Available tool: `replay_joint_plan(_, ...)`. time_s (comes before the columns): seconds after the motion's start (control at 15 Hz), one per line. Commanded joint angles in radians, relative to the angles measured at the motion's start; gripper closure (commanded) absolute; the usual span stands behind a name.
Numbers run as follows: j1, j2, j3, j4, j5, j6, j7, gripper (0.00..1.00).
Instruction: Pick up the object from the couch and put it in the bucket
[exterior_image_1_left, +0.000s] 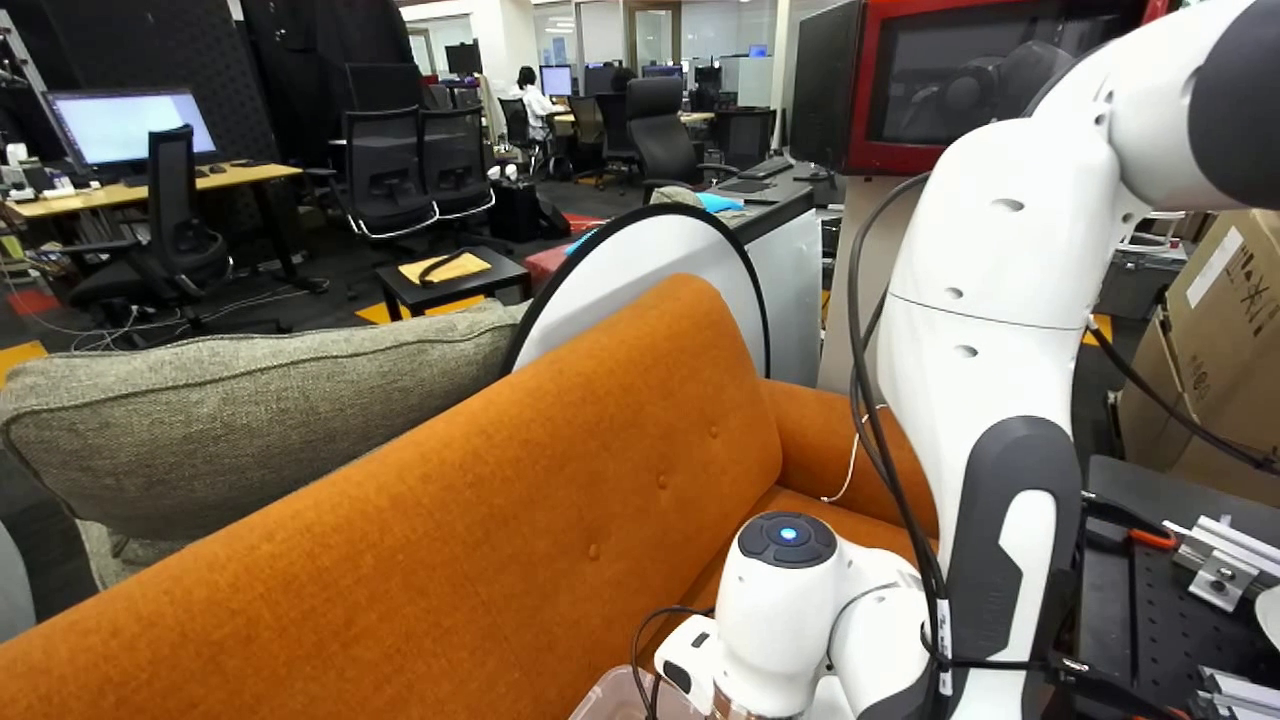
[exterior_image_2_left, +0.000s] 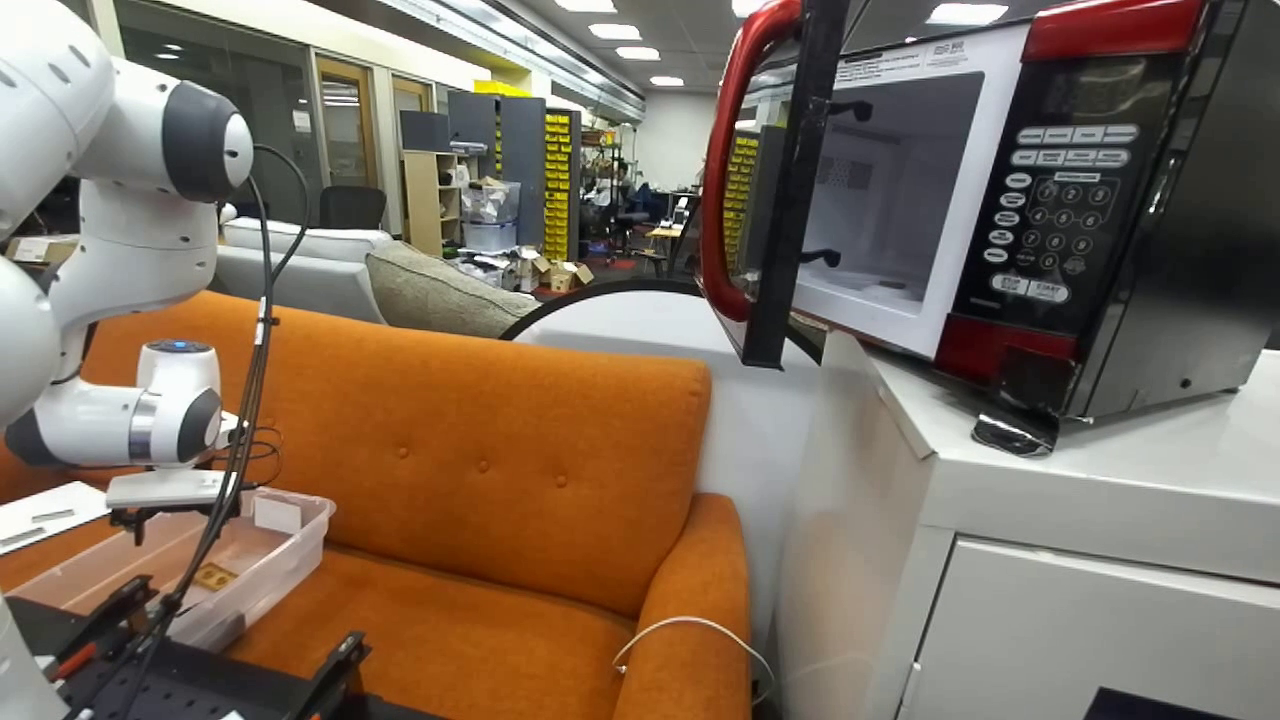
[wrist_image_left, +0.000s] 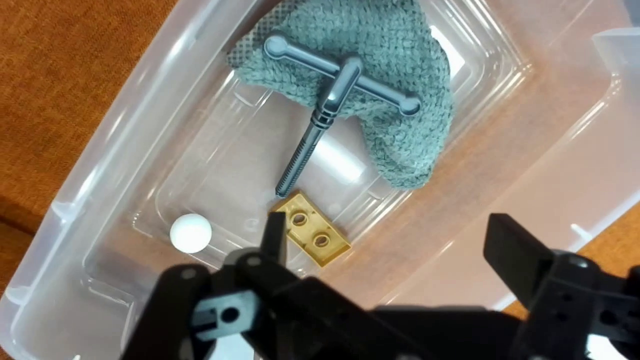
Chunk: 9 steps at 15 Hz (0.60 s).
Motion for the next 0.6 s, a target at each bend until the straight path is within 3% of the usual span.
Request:
replay_joint_plan(0.0,-0.008,-0.046,-0.009,-0.037,-0.012,0.003,-0.01,0.0)
replay_joint_plan(0.53,-0.007,-0.041,-0.011,-0.027,-0.001,-0.001,0.0,0.0)
